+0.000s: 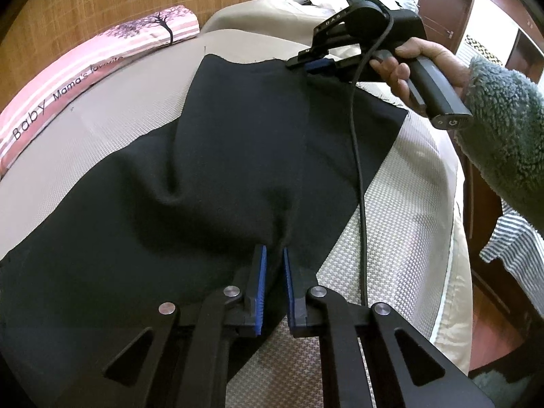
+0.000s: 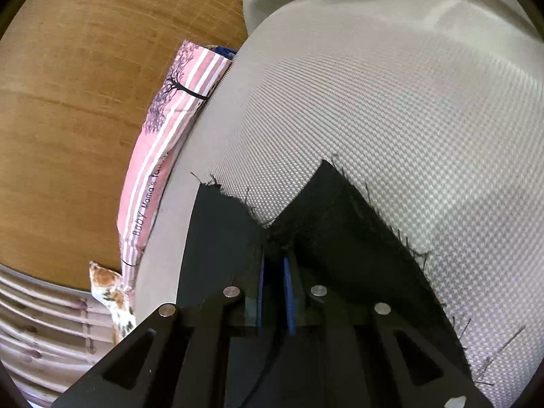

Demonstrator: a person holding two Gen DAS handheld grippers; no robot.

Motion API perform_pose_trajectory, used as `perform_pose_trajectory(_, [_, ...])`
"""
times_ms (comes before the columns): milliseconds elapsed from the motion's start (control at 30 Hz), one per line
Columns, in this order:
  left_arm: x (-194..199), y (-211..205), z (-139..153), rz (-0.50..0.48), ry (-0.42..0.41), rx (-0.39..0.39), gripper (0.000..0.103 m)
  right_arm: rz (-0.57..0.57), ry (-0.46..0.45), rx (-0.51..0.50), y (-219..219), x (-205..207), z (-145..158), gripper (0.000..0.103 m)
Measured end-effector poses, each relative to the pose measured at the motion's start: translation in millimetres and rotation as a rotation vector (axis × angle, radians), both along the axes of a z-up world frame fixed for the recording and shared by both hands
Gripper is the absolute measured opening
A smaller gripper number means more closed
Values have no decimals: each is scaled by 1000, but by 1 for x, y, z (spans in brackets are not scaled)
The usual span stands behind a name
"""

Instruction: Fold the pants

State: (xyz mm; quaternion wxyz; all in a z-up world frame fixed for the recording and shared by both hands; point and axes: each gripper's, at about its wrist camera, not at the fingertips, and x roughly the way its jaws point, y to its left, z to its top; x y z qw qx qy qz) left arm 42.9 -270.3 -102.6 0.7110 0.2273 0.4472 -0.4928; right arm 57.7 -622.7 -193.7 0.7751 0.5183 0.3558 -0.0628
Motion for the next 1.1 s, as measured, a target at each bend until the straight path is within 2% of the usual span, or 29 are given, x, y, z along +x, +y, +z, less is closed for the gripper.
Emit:
perform_pose_trajectory(67, [0,0,0,0,-1,0,10,13,13,-48,1,0,11,9])
perform_pose_trajectory(267, [-1,0,3,-2,-15,-5,8,17,-30,-152,5,-12,54,4])
perform_pose_trajectory(367, [-1,1,8,-3,-25,-18,7,1,-49,-200,8,-30,80,4])
perform_pose_trajectory(467, [-2,0,11,-13,-39,-23,7,-37,-27,-261,12,-59,95,3])
perform_pose_trajectory(567, [-5,-1,11,-33,-46,-19,7,-74,23,-304,13,-83,95,3])
perform_pose_trajectory(767, [-12,-2,6,-95,-48,9,7,-136,153,-282,15,-123,53,3])
perform_pose_trajectory(900, [-13,0,10,-117,-48,-2,7,-159,162,-268,15,-137,42,3])
perform_pose_trajectory(1033, [-13,1,11,-131,-35,-11,7,-160,161,-327,22,-142,49,2])
perform_pose_trajectory(1100, [-13,-1,3,-145,-26,12,7,-148,198,-349,23,-139,42,2])
